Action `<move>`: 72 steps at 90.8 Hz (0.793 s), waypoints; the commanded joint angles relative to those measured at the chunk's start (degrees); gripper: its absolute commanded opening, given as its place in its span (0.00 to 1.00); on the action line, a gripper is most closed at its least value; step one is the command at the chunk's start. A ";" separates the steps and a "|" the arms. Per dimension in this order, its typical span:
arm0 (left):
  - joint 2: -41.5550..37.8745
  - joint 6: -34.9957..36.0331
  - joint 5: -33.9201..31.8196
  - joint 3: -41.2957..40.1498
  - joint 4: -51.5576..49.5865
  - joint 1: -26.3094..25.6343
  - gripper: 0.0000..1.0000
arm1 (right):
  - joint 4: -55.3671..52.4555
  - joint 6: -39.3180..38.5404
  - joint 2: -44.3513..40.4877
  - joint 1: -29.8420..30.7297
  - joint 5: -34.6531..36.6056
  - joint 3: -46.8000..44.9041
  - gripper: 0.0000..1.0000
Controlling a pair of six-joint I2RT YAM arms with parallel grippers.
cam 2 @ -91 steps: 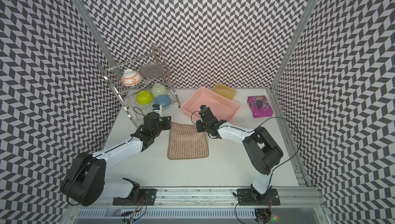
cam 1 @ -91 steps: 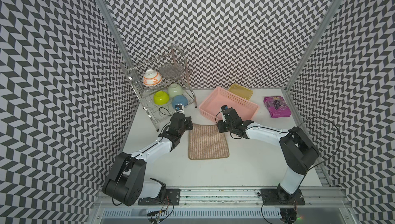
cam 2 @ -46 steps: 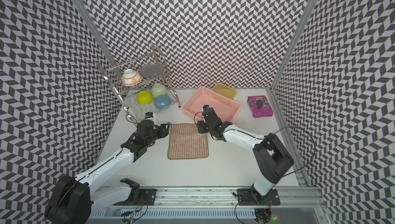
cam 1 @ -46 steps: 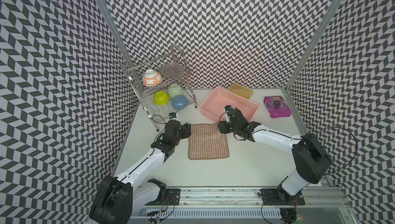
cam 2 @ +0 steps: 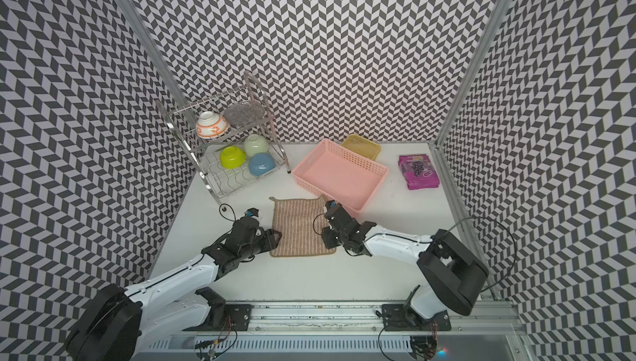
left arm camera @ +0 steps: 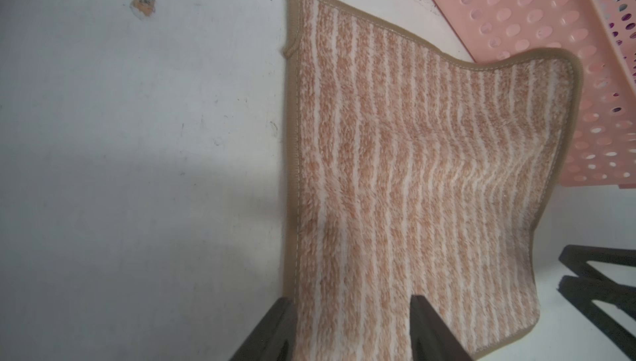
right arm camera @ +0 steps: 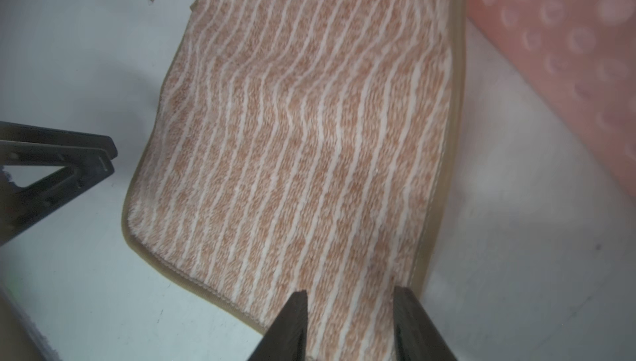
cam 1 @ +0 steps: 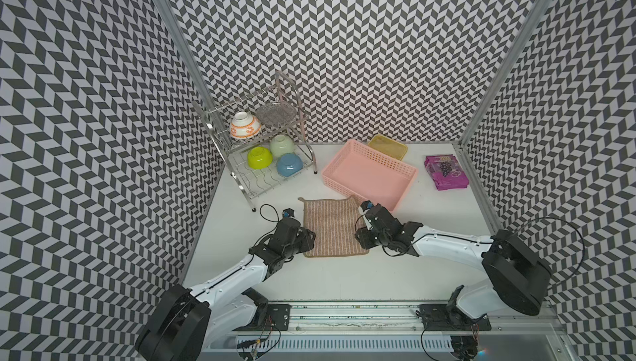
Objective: Fold the square dishcloth
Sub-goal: Flatten out the cleaning item at the center of the board.
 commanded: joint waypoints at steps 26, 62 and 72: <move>-2.92 -2.15 -0.35 -2.53 -0.79 -1.01 0.48 | 0.31 5.69 -0.57 2.18 -2.32 -8.16 0.26; -8.65 -2.75 -2.05 0.32 -1.93 -1.19 0.48 | -8.73 8.46 -12.68 2.81 -2.33 -12.99 0.26; -7.65 -2.05 -4.79 1.96 -0.72 -1.14 0.54 | -11.16 7.87 -15.11 2.77 0.78 -10.18 0.31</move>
